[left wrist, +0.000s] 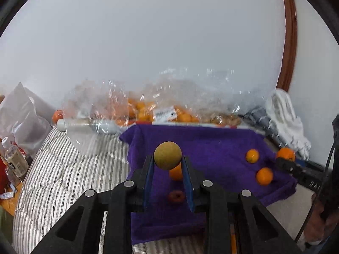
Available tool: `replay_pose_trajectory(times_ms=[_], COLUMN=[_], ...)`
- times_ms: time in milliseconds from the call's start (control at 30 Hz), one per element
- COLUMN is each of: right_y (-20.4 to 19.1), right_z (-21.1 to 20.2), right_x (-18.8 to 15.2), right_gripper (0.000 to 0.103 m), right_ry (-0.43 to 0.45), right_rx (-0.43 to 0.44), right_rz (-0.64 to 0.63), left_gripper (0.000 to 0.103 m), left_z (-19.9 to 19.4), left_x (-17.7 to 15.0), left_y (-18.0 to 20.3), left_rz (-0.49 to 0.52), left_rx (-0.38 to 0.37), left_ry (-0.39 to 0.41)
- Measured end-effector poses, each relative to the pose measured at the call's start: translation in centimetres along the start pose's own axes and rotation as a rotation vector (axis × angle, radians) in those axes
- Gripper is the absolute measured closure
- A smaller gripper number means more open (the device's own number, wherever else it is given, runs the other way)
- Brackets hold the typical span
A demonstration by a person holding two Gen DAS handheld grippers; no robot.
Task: Organize fruits
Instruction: 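Carry the orange and yellow-green fruit over the towel and lower them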
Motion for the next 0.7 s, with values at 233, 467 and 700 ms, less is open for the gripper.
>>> replay_pose_trajectory(times_ms=[233,467,700], right_y=[1.4,1.7,2.4], right_z=[1.5,1.4,0.9], right_x=[-1.4,-1.5,-1.3], right_gripper=[0.061,0.061,0.061], right_ry=[-0.046,-0.045,-0.027], right_rx=[0.007,-0.002,-0.024], right_rz=[0.054,0.058,0.07], left_gripper=[0.078,0.078,0.078], left_z=[0.8,1.4,1.0], left_x=[-0.8,-1.3,-0.6], left_y=[-0.6,-1.0,-2.3], left_rz=[-0.041,-0.028,-0.069], left_rx=[-0.02,0.003,0.002], left_ry=[-0.033,-0.039,-0.024])
Point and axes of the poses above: each gripper's, at about its wrist camera, not at the fingertips, and z roughly the way its jaws point, y to its right, x to its top, the point moved 10 cm from there along z, roughly the way its jaws point, and after that the axes turned 5 degrees about -z, right-handed, at the moved point
